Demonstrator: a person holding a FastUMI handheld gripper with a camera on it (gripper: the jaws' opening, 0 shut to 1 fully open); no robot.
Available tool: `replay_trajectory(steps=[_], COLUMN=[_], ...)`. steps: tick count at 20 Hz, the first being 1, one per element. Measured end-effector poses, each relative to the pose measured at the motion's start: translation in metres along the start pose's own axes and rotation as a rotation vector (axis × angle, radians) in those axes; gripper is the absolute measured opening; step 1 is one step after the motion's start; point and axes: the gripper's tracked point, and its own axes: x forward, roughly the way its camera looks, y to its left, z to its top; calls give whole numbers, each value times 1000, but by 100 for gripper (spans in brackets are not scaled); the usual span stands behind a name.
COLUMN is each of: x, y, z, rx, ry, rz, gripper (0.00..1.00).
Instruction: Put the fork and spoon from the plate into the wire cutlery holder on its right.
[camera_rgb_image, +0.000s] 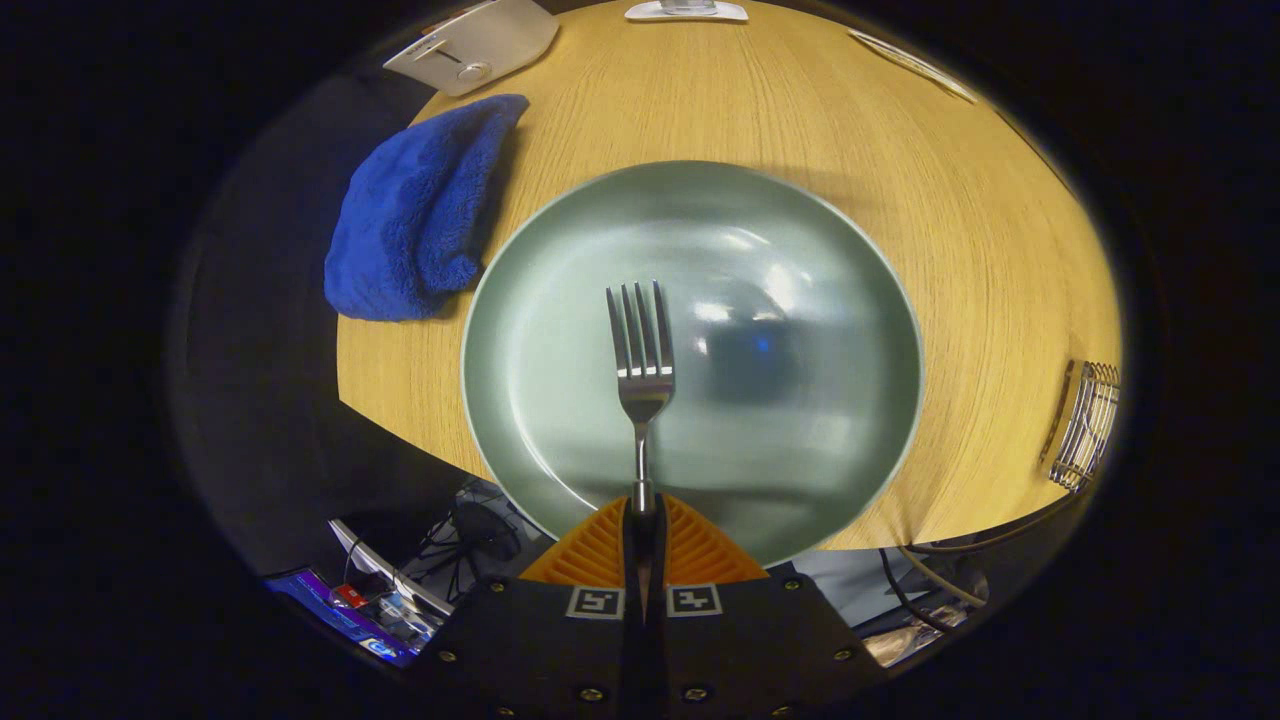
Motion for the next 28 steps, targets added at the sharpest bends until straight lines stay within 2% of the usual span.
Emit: replay_trajectory(steps=[8, 15, 21, 28], x=[-46, -105, -164, -208], y=[-6, -28, -87, -188], z=[15, 30, 36, 18], rx=[51, 116, 260, 501], ry=[-61, -191, -358, -491], rz=[81, 144, 164, 132], gripper=[1, 1, 1, 1])
